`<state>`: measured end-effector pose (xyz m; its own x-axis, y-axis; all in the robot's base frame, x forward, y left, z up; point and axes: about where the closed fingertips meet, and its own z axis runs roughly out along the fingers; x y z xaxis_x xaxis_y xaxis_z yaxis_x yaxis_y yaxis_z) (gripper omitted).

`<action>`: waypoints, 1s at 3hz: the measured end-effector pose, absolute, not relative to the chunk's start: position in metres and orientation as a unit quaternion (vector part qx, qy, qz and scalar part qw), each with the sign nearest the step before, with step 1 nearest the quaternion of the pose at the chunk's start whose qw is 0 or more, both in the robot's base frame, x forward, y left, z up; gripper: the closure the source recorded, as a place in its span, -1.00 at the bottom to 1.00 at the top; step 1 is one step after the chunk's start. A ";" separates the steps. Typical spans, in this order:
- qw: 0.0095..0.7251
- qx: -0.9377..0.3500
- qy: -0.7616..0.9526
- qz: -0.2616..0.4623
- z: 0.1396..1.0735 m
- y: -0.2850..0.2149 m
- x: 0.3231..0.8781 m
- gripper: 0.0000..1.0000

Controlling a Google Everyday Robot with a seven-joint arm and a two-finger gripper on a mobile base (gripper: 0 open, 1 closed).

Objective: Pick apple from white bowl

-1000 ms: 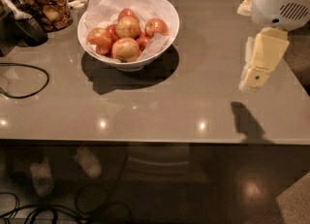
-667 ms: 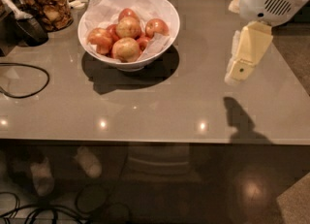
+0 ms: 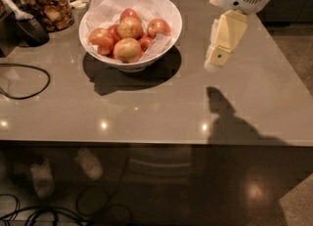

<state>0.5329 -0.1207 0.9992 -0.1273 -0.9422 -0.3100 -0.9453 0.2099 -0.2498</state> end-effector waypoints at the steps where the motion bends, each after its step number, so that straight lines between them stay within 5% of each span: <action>1: 0.206 -0.640 0.740 0.010 1.001 -0.106 0.544 -0.72; 3: 0.202 -0.662 0.721 0.018 0.999 -0.083 0.553 -0.64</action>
Offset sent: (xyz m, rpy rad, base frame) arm 0.0184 0.0375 -0.0013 -0.0069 0.0328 0.1022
